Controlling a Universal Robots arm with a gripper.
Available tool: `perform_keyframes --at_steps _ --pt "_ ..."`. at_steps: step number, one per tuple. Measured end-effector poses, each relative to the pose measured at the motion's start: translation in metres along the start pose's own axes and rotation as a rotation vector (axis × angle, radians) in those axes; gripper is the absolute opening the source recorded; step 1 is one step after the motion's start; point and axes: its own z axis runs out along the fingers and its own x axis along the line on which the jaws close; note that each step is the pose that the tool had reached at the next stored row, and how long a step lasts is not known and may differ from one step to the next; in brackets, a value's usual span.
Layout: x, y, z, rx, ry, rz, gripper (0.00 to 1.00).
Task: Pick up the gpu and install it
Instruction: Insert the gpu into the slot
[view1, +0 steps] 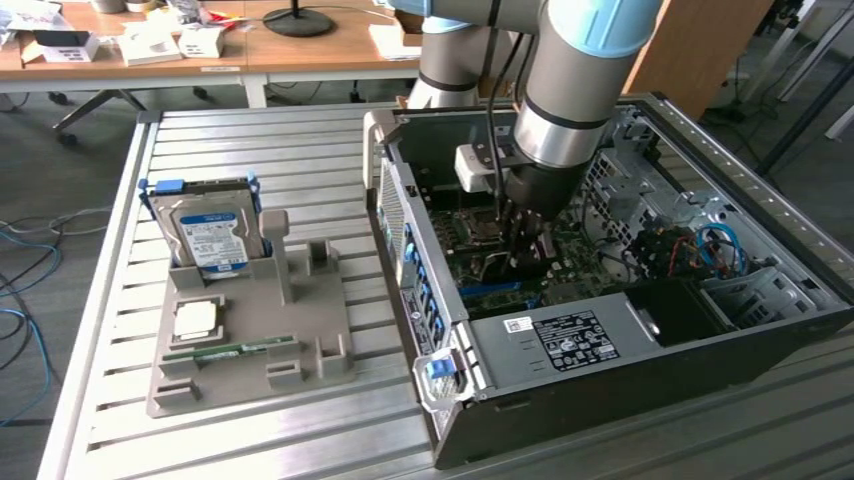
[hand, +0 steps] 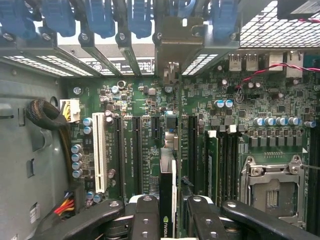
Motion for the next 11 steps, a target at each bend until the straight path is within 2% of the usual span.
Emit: perform_keyframes --at_steps 2,6,11 --pt "0.0 -0.0001 0.0 0.0001 0.0034 0.002 0.26" --pt "0.0001 -0.0003 0.0001 0.001 0.0161 0.015 0.26" --pt "-0.0008 -0.0003 0.0006 0.001 0.0171 0.019 0.26"
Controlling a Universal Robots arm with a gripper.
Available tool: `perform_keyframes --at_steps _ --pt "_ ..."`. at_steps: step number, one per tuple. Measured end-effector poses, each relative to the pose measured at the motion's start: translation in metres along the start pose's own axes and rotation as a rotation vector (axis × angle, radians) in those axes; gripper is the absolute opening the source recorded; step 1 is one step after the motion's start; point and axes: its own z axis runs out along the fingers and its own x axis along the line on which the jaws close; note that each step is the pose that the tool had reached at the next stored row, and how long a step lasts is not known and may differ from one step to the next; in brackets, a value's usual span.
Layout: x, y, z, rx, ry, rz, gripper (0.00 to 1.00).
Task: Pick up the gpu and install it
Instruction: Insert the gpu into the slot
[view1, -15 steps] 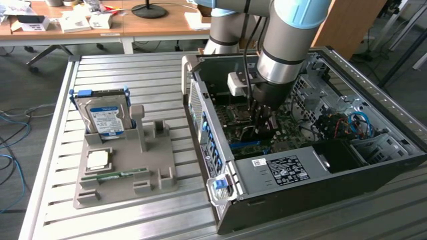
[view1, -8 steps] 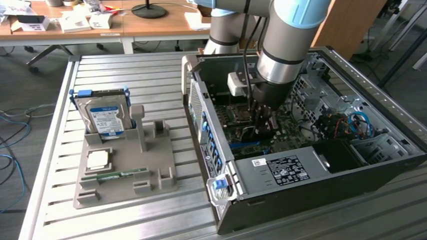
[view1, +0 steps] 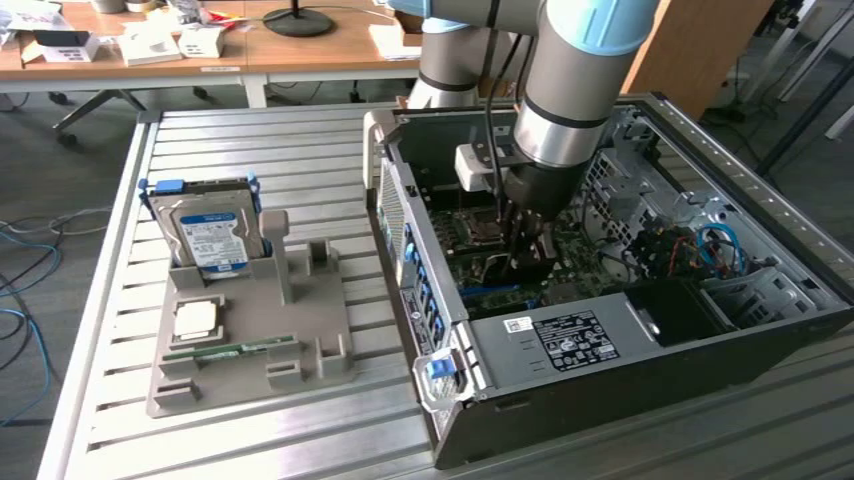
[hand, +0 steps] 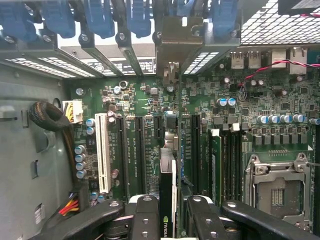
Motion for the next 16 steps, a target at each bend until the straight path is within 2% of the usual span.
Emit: perform_keyframes --at_steps 4,8,16 --pt "-0.0002 0.0 0.0002 0.0002 0.0024 0.005 0.26" --pt "-0.0002 0.0 0.0004 0.0004 0.0081 0.021 0.26" --pt "-0.0003 -0.0004 0.0005 0.0008 0.0106 0.025 0.26"
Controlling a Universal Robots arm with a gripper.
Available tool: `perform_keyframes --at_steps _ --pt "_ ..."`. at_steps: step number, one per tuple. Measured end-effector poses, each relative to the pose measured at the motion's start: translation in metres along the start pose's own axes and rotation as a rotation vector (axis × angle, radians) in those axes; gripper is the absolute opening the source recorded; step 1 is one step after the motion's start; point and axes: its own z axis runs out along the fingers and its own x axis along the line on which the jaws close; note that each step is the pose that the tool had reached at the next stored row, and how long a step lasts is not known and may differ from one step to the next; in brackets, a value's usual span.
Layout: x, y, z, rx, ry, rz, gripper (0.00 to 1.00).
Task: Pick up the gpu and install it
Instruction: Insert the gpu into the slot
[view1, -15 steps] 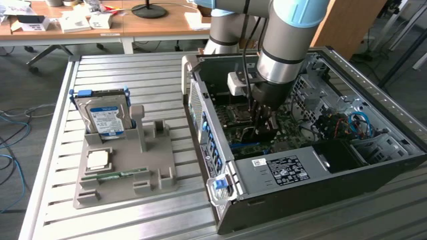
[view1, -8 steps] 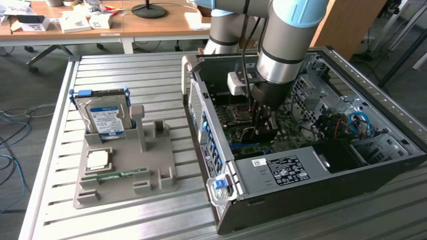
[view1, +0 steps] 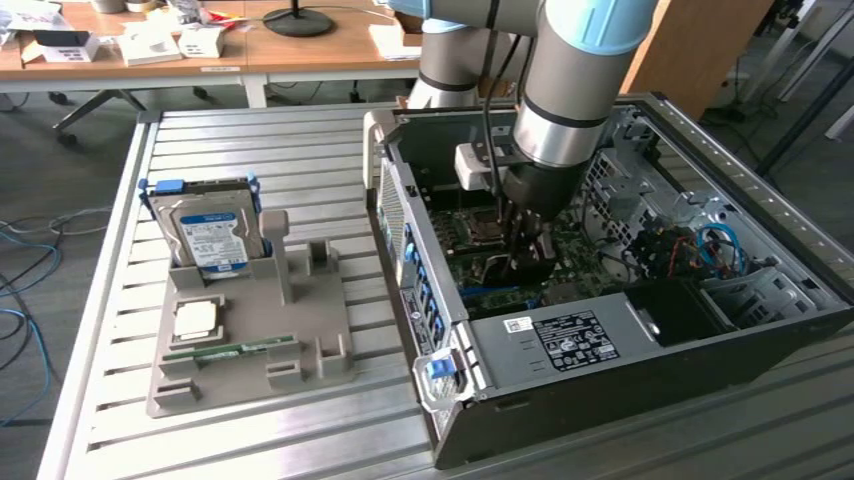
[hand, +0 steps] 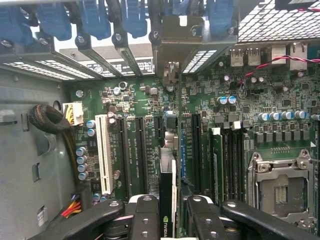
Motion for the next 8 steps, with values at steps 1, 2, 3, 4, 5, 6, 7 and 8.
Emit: perform_keyframes --at_steps 1,2,3,4,5,6,7,8 --pt "0.0 -0.0002 0.0 0.0001 0.0011 0.0 0.26" --pt "0.0 -0.0003 0.0 0.0001 0.0023 0.002 0.26" --pt "0.0 -0.0004 0.0 0.0002 0.0032 0.003 0.26" --pt "0.0 -0.0006 0.0001 0.0003 0.0043 0.005 0.26" --pt "-0.0001 -0.0009 0.0001 0.0005 0.0057 0.005 0.26" --pt "-0.0001 -0.0009 0.0001 0.0005 0.0072 0.005 0.26" --pt "0.0 -0.001 0.0 0.0006 0.0083 0.005 0.26" --pt "0.0 -0.001 0.0 0.0006 0.0085 0.004 0.26"
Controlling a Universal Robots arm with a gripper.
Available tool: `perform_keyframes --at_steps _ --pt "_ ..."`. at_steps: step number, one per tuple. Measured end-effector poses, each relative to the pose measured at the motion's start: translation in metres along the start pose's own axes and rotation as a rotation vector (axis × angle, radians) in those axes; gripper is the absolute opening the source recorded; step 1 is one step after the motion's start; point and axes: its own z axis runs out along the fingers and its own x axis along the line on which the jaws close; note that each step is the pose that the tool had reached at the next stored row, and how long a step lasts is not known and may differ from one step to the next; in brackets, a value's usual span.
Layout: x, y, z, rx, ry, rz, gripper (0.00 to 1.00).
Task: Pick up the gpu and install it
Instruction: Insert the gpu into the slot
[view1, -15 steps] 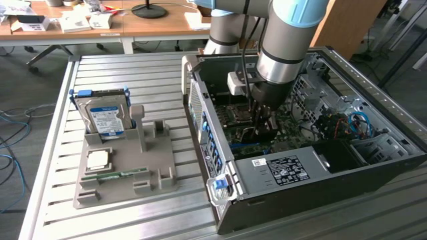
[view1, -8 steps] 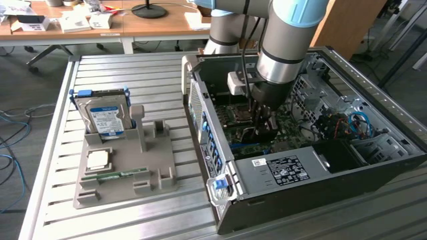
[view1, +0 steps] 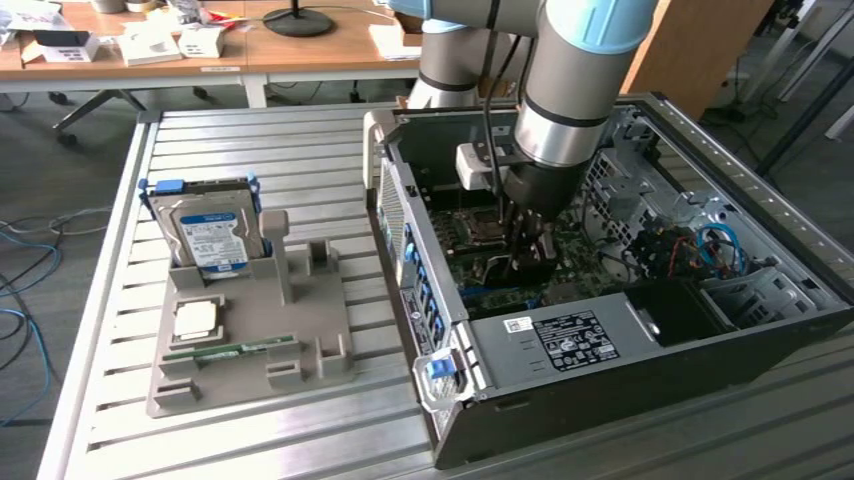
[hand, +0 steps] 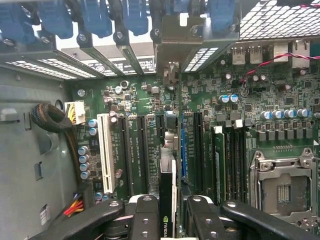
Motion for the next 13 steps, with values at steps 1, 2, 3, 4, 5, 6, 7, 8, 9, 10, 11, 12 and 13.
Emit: perform_keyframes --at_steps 1,2,3,4,5,6,7,8,9,10,11,12,13 --pt "0.0 -0.0001 0.0 0.0001 0.0001 0.0 0.26" --pt "-0.0001 0.0 0.0001 0.0001 0.0 0.0 0.26" --pt "-0.0001 0.0 0.0 0.0001 0.0 0.0 0.26" --pt "-0.0001 -0.0001 0.0 0.0001 0.0 0.0 0.26" --pt "-0.0001 -0.0001 0.0001 0.0 -0.001 0.0 0.26" --pt "-0.0001 -0.0001 0.0 -0.0001 -0.0026 0.0 0.26" --pt "-0.0001 -0.0001 0.0 -0.0001 -0.0034 0.0 0.26" --pt "-0.0001 -0.0001 0.0 -0.0002 -0.0041 0.0 0.26" --pt "-0.0001 0.0 0.0001 -0.0003 -0.0046 0.0 0.26" --pt "-0.0001 -0.0001 0.0 -0.0003 -0.0049 0.0 0.26" --pt "0.0 -0.0001 0.0 -0.0005 -0.0057 0.0 0.26" --pt "0.0 -0.0001 -0.0001 -0.0007 -0.0069 0.0 0.26" --pt "0.0 -0.0001 -0.0002 -0.0008 -0.0087 0.0 0.26"
